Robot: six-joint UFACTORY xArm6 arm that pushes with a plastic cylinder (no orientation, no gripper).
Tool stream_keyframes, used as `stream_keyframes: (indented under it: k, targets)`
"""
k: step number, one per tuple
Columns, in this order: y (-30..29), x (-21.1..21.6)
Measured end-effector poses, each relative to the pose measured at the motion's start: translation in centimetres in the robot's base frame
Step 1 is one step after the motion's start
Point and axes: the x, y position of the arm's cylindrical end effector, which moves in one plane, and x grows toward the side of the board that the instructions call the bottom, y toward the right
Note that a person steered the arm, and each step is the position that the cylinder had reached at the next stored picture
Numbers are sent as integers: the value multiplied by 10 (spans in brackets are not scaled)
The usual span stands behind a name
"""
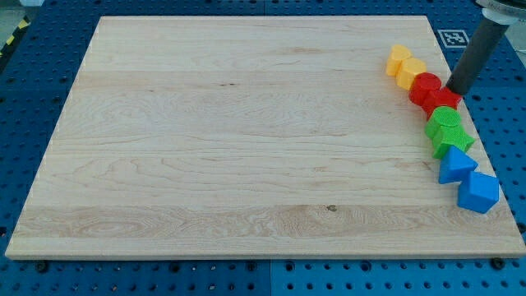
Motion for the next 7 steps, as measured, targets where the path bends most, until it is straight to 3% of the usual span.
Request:
stream_keyframes:
  k: [3,7]
  targets:
    - [16,0]
    - [16,31]
